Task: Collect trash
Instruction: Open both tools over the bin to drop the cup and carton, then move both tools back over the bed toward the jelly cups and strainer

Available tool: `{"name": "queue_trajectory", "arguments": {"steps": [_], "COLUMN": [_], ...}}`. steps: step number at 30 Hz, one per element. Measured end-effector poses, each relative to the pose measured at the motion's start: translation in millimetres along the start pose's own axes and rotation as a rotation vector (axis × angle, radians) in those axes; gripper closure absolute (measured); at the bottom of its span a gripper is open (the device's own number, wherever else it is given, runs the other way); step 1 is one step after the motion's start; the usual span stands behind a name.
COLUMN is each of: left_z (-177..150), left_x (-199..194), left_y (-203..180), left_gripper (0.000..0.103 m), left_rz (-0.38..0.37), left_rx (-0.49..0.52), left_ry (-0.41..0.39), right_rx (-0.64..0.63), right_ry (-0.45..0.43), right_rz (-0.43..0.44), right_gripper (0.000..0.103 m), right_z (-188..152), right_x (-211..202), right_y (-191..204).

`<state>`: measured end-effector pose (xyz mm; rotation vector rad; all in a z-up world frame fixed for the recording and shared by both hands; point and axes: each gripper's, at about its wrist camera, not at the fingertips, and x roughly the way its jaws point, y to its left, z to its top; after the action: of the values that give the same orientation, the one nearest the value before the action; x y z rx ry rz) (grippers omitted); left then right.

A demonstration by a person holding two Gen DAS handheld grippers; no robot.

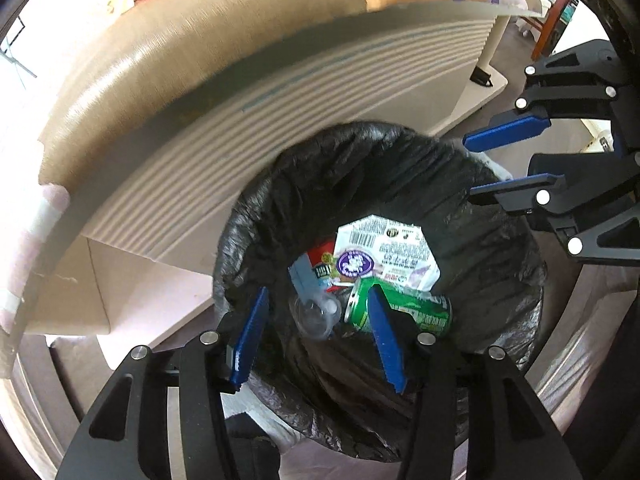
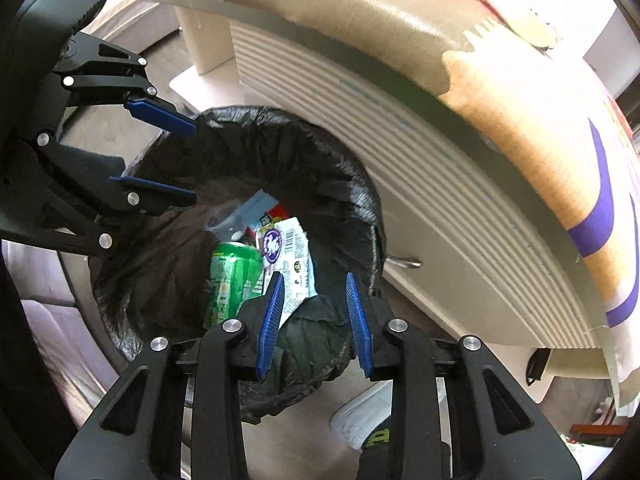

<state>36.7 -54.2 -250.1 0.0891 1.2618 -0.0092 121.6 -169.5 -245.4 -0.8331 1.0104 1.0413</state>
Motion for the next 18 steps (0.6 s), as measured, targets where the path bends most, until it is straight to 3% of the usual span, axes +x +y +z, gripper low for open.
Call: {"name": "queue_trajectory", "arguments": {"steps": [18], "left_z": [24], "left_x": [-47], "left_y": [15], "left_gripper": [0.05], "left_rz": [0.012], "left_rx": [-0.064], "left_ry": [-0.14], "right_rx": [0.054], "right_ry": [-0.112], "right_rz": [-0.006], "right_gripper": [0.071], "right_z": [14], "right_x": [-33], "right_y": [-17]}}
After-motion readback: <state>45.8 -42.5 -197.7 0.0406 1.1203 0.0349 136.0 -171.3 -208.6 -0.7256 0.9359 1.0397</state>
